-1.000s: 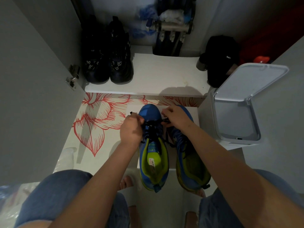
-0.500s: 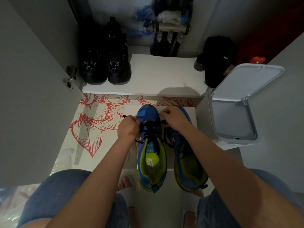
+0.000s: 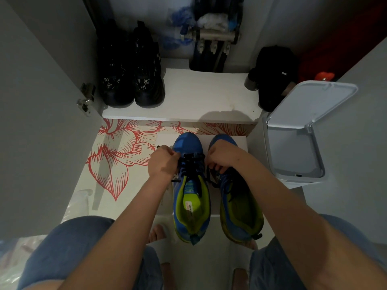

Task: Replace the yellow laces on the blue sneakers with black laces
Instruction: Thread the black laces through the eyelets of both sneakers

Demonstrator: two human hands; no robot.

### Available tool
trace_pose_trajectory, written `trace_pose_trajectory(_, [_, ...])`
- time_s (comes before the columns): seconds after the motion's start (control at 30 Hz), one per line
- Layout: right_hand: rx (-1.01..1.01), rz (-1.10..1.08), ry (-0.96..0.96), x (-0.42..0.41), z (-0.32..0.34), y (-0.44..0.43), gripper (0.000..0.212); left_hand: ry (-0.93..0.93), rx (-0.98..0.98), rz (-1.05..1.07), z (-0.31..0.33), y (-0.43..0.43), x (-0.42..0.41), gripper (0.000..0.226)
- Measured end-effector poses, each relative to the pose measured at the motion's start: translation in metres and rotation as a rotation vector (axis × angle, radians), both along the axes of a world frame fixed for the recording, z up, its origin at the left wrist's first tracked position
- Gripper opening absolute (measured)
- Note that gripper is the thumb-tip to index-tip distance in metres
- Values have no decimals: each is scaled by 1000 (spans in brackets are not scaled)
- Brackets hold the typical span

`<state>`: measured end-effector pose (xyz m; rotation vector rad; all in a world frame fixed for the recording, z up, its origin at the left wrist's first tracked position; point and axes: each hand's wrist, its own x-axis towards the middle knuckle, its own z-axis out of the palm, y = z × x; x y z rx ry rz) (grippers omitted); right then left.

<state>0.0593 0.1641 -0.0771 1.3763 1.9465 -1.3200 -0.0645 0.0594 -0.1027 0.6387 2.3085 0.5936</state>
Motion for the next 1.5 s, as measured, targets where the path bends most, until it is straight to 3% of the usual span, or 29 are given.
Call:
trace_pose_trajectory(0.13, [56, 33, 130, 5, 8, -3, 21, -139, 59, 76, 2, 2, -3, 40])
trace_pose_trajectory(0.23, [116, -15, 253, 4, 7, 0, 32, -277, 161, 188, 3, 2, -1, 33])
trace_pose_trajectory(0.4, [186, 49, 326, 2, 2, -6, 23, -319, 194, 197, 7, 0, -3, 26])
trace_pose_trajectory(0.5, [209, 53, 364, 1, -5, -8, 15, -305, 193, 182, 11, -1, -1, 33])
trace_pose_trajectory(0.73, [260, 104, 381, 0, -11, -10, 6, -172, 135, 130, 18, -2, 4, 50])
trace_pose_trajectory(0.83, [266, 111, 383, 1, -12, -10, 7, -144, 114, 101, 14, -2, 3, 43])
trace_pose_trajectory(0.97, [263, 115, 391, 1, -14, -10, 7, -162, 142, 118, 1, -3, -3, 15])
trace_pose_trajectory(1.23, [253, 146, 418, 1, -17, -10, 7, -347, 251, 277, 8, -3, 0, 28])
trace_pose_trajectory(1.37, [270, 241, 347, -1, -20, -13, 6, -276, 57, 195, 20, -7, -4, 46])
trace_pose_trajectory(1.43, [345, 309, 320, -1, -19, -14, 6, -284, 44, 162, 23, -11, -3, 47])
trace_pose_trajectory(1.5, [500, 411, 284, -3, -15, -15, 5, -411, 111, 224, 15, -11, -4, 34])
